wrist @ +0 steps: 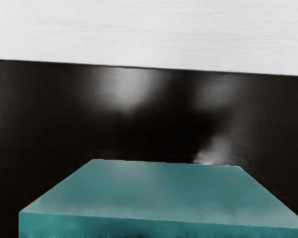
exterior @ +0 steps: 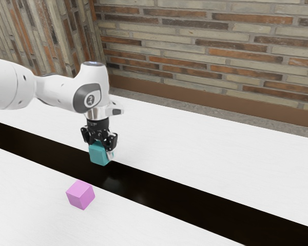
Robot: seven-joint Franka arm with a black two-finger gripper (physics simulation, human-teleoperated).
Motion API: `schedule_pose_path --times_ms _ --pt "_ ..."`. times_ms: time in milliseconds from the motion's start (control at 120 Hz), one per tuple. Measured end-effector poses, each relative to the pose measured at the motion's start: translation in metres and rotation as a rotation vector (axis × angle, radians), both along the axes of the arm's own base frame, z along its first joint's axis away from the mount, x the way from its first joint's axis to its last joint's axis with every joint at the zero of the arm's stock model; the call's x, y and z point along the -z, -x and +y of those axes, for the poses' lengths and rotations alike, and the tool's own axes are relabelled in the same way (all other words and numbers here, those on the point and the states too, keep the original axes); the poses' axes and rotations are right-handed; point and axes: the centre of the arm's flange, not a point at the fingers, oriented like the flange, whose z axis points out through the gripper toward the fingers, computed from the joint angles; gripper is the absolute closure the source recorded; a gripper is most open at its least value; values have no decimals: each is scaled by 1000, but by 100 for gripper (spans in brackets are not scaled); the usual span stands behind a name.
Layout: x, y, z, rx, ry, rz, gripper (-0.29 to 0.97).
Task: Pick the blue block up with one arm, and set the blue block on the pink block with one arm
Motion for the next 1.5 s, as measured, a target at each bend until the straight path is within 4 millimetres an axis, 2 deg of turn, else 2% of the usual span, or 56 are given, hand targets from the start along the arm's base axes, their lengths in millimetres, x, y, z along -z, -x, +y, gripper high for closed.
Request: schedule_pose_path --times_ms 175,292,467,658,767,967,1017,1242,1392,1442,1500 --pt "-5 39 3 -1 -2 29 37" --pt "-14 55 -10 25 -2 27 37" --pt "-8 97 -7 18 7 46 37" --pt "-13 117 0 1 14 31 37" --pt "-8 129 2 -8 19 42 37" --pt "-3 133 4 -17 23 47 37" --pt "-2 134 3 -16 25 48 28" --pt "-2 133 -7 11 33 48 13" --pt "-30 128 -12 30 35 -12 7" --pt "-48 124 -11 31 35 -53 5" --pt "-80 109 -7 34 25 -120 4"
